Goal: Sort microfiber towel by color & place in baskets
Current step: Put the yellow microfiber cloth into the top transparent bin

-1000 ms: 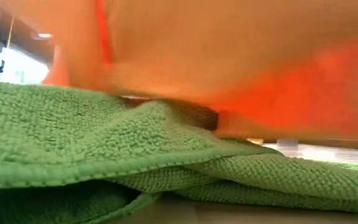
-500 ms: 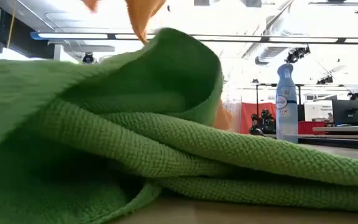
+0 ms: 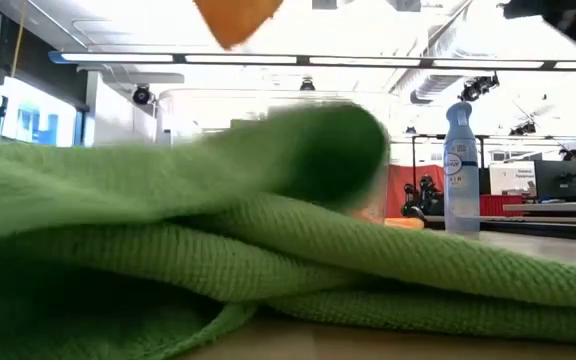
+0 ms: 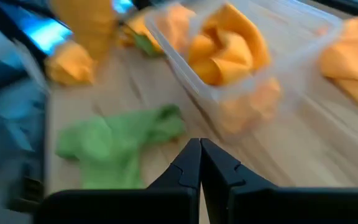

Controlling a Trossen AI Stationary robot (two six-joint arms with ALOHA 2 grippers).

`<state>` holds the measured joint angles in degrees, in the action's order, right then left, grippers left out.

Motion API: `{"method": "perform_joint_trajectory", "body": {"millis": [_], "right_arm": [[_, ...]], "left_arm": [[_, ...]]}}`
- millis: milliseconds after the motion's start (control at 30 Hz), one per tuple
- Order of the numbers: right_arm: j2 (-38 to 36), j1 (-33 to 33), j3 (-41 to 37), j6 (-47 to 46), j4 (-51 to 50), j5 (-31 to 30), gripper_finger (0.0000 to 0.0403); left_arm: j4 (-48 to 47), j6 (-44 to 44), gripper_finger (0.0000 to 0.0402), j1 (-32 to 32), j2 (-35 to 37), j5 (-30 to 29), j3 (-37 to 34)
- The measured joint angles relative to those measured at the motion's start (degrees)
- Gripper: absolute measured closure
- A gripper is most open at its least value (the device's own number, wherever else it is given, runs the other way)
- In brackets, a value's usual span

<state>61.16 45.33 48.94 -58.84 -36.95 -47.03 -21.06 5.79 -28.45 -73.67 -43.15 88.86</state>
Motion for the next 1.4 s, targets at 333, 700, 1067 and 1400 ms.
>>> {"method": "perform_joint_trajectory", "body": {"millis": [333,700,1067,1400], "right_arm": [[-12.39,-14.45,-10.41,19.17,21.74,6.70,0.0403],[-13.59,-22.32,-10.41,21.82,21.77,9.82,0.0403],[-14.95,-30.78,-10.41,29.51,17.09,23.54,0.0403],[-25.99,-43.86,-10.43,42.27,7.89,41.94,0.0403]], "left_arm": [[4.70,9.05,0.0401,9.49,0.02,6.73,1.73],[-5.92,4.66,0.0401,18.68,-2.68,16.52,2.14],[-9.09,-14.78,0.0401,21.41,-14.05,12.78,2.14],[-20.85,-39.56,0.0401,21.31,-26.66,6.60,12.01]]}}
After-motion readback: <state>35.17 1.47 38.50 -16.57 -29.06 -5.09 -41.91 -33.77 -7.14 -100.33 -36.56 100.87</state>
